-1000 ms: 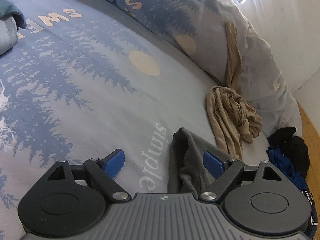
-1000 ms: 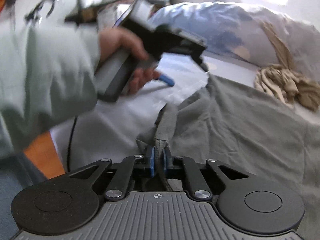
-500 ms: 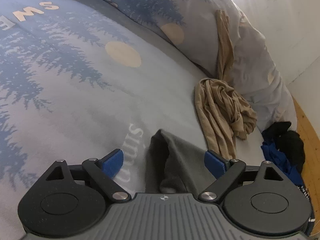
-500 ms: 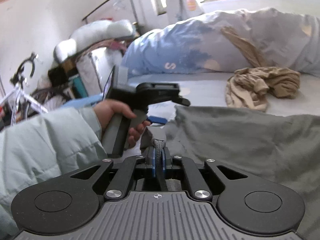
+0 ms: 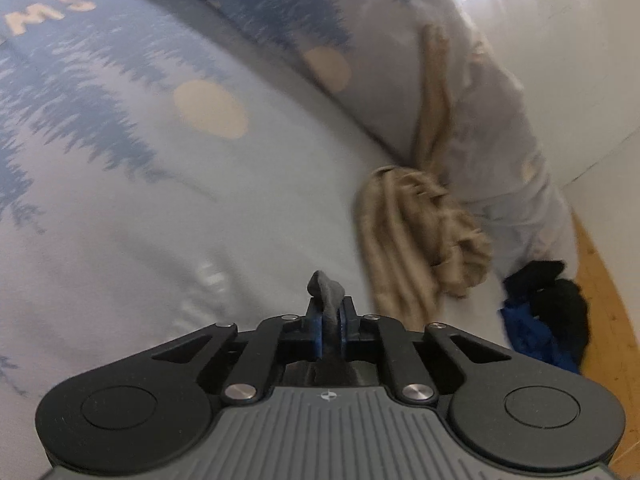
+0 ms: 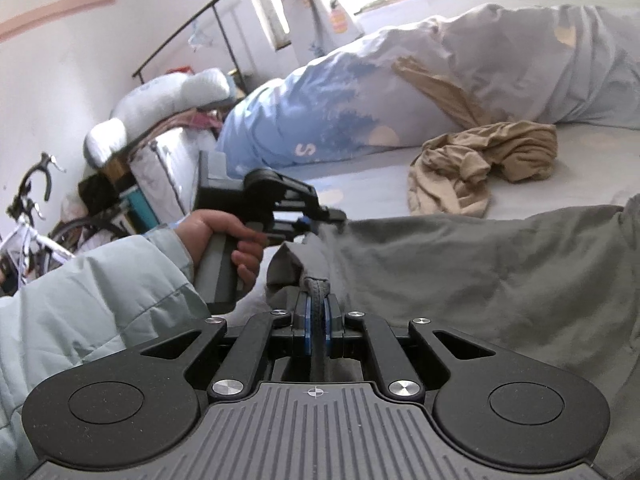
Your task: Fold clothes
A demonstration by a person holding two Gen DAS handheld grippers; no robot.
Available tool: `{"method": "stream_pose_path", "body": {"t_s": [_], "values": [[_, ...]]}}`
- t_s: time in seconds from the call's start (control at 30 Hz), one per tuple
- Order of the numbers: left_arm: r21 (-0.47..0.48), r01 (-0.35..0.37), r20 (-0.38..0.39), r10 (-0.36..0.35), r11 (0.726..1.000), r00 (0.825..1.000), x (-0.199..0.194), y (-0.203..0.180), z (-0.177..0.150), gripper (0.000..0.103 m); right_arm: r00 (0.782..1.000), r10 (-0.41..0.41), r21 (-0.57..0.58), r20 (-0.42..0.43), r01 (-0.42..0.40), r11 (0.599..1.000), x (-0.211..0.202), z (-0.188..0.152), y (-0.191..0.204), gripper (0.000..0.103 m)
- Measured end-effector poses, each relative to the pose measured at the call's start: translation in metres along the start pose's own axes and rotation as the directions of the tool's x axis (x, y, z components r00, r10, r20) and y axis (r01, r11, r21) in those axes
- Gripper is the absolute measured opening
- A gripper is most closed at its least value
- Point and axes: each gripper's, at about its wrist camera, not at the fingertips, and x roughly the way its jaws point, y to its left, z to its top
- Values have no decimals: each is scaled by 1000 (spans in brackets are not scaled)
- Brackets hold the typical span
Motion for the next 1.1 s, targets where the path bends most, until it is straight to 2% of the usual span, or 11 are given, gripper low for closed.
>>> {"method": "stream_pose_path", "body": {"t_s": [0.17,0.33,0.57,0.73,0.8,0.87,0.93,1.03,1.1], "values": [[-4,65,29,-65,998,997,-5,-28,-3,10,999,-13,56,50,11,998,-22,-3,-18,7],[39,74,53,-76,996,996,4,-76,-13,10,995,-31,120,98,19,993,-51,-5,-46,7],[147,73,-18,-71,986,997,46,-177,-31,10,978,-102,219,182,61,974,-96,-13,-93,7],[223,34,-64,-20,974,998,86,-240,-58,10,959,-160,281,234,91,955,-129,-22,-130,7],[248,22,-85,-1,968,996,102,-258,-71,10,949,-188,305,251,107,946,-139,-25,-143,6],[269,9,-104,20,963,994,118,-273,-84,10,939,-217,329,267,123,936,-148,-28,-155,1],[288,-10,-120,46,957,992,130,-283,-97,10,928,-246,353,281,138,925,-158,-31,-169,1],[318,-24,-144,74,948,987,150,-296,-116,10,917,-296,400,266,174,900,-169,-44,-200,1],[338,-29,-154,86,941,984,160,-303,-126,10,920,-322,415,224,208,886,-164,-51,-215,1]]}}
